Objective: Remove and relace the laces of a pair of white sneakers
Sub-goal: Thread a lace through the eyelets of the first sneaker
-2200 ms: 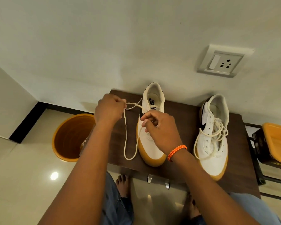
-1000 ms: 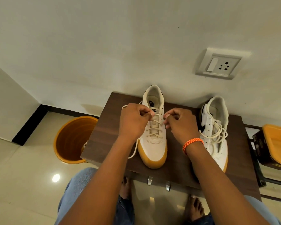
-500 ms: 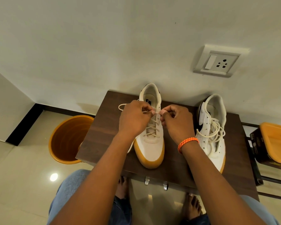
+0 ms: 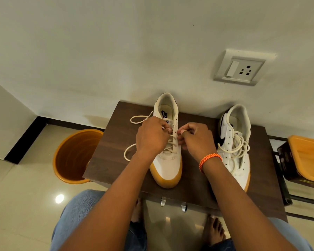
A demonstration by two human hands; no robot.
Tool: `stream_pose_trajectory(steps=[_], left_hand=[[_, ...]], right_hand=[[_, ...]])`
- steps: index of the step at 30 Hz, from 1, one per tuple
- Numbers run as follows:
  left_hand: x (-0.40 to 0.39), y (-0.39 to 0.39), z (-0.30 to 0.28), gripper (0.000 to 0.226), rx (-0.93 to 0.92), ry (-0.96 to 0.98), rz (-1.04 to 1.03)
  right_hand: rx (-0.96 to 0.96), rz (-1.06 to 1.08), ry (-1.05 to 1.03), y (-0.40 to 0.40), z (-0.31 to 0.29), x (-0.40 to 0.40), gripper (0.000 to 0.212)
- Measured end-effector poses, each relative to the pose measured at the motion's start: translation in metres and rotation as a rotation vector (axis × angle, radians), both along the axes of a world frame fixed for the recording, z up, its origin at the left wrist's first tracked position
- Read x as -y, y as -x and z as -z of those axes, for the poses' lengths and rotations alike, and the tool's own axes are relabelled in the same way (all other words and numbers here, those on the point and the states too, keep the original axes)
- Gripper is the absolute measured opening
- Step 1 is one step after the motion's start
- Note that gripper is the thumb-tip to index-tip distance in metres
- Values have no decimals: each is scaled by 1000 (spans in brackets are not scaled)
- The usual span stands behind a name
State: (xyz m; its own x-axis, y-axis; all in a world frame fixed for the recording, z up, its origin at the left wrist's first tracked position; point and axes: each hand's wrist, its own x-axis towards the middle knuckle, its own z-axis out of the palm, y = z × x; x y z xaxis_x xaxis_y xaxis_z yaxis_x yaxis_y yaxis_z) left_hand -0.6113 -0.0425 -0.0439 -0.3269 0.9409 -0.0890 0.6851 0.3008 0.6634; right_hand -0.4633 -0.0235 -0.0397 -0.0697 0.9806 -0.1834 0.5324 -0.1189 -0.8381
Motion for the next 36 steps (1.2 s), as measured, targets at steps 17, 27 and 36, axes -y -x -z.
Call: stream_pose_trajectory(steps=[17, 27, 36], left_hand=[[-3, 10, 1, 14, 149, 115, 192], [0, 12, -5, 29, 142, 116, 238], [-1, 11, 0, 19, 116, 65, 252]], right_hand=[[121, 10, -229, 6, 7, 9, 11], [-137, 311, -583, -4, -16, -1, 6], [-24, 50, -133, 4, 12, 6, 10]])
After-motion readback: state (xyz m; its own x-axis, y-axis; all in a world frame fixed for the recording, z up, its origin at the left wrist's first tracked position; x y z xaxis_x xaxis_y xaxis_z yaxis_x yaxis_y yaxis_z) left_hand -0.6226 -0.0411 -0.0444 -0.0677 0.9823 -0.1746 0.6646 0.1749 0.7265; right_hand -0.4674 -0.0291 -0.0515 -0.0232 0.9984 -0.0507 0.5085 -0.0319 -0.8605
